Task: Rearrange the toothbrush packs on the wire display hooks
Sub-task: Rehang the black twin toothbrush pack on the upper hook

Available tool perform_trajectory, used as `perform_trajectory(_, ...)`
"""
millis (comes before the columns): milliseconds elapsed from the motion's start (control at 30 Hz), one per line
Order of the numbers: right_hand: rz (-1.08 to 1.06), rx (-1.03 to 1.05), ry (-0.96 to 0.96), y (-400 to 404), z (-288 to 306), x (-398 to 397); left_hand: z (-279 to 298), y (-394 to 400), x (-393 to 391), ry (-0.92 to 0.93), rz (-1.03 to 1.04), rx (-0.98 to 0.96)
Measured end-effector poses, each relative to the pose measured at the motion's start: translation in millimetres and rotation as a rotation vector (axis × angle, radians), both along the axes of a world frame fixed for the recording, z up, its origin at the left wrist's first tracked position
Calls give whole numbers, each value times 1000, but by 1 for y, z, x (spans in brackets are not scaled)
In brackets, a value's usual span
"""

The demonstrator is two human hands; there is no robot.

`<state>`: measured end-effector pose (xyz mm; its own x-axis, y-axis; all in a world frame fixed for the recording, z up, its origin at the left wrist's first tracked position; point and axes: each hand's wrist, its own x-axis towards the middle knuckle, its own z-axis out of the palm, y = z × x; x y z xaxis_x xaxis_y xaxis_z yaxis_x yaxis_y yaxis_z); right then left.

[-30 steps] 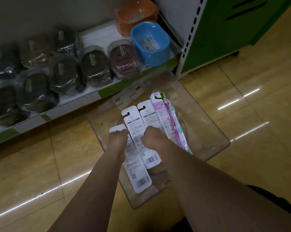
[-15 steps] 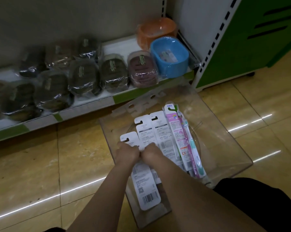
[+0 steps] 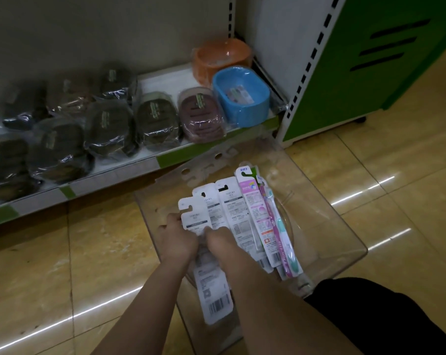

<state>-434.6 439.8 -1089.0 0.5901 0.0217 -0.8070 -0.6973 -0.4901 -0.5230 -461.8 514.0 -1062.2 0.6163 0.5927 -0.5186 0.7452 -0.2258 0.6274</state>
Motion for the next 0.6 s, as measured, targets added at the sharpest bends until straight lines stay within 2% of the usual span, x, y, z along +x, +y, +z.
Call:
perform_trajectory(100, -28, 84, -53, 0, 2, 2, 2, 1, 5, -76, 2, 40)
perform_trajectory(200, -22, 111, -179, -3, 6, 6, 6, 1, 11, -164, 63, -1)
perform_trajectory(333, -87, 154, -329, -6, 22, 14, 21, 0, 19, -254, 216, -187)
perform_trajectory(433, -132, 150, -410, -11, 43, 22, 33, -3, 24, -310, 181, -197)
perform_trajectory(600, -408, 268, -451, -16, 99, 28, 74, -15, 12, -395, 61, -189)
